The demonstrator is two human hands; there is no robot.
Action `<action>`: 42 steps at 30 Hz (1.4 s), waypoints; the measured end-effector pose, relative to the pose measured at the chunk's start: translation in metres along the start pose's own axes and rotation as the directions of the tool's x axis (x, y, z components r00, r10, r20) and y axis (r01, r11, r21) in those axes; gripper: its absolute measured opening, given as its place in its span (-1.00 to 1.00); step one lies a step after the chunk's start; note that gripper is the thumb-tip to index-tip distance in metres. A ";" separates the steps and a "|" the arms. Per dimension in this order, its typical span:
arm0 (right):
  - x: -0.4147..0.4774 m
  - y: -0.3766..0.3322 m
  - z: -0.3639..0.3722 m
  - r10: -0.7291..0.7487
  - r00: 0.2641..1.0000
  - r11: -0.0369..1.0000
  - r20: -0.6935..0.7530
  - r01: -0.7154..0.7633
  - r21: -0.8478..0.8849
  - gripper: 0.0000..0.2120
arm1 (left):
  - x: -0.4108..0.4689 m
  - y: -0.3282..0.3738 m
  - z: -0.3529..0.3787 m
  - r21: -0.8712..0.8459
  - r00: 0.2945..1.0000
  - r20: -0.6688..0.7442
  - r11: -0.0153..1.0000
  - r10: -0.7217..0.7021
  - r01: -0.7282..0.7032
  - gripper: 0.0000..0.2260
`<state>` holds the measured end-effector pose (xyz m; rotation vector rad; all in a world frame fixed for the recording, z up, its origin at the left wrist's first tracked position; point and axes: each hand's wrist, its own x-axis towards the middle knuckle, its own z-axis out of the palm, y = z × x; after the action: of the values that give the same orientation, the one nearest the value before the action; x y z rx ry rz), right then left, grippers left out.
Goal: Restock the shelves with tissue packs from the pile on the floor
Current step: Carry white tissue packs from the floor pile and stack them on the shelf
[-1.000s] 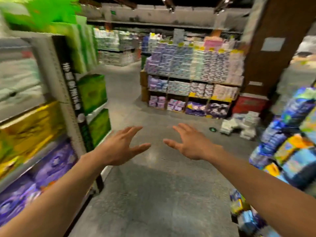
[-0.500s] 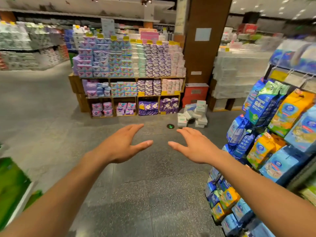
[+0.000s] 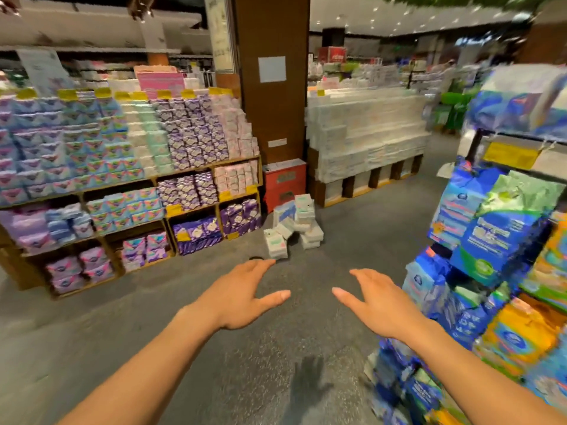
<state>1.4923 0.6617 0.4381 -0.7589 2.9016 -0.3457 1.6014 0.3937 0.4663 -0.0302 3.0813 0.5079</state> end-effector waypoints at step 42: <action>1.175 0.051 0.026 0.531 0.836 0.739 0.138 -0.537 0.406 -0.16 | 1.168 -0.544 -0.122 0.115 0.916 0.312 0.947 0.252 -0.299 -0.17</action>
<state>0.4544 0.1183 0.3296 0.1539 2.7010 -0.8564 0.4439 -0.1793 0.3828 0.4491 2.8295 0.2387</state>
